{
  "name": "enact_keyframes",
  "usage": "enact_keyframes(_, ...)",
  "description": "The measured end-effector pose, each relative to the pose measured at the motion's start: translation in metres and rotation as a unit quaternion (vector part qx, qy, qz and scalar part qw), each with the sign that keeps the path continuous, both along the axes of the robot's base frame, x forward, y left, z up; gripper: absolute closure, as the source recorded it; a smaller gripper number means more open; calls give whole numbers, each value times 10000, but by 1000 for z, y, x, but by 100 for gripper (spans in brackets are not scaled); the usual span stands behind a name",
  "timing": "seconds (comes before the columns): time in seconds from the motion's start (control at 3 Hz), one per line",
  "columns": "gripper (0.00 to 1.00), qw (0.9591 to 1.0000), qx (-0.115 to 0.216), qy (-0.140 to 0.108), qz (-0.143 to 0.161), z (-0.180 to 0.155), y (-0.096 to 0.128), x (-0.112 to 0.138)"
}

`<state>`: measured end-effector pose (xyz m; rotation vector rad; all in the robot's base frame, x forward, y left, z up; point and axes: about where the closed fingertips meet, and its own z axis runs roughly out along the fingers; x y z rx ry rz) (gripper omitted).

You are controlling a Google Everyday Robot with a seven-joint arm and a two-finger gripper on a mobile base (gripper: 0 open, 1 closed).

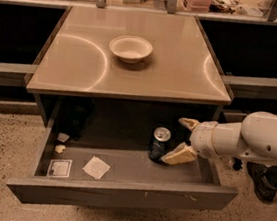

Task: Pick pepsi can from top drawer and place on counter

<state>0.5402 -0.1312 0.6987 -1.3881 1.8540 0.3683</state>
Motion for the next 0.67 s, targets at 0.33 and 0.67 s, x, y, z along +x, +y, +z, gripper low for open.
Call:
enact_keyframes(0.33, 22, 9998, 105, 14, 195, -12, 19, 10)
enact_keyframes(0.67, 19, 9990, 153, 129, 389, -27, 37, 16)
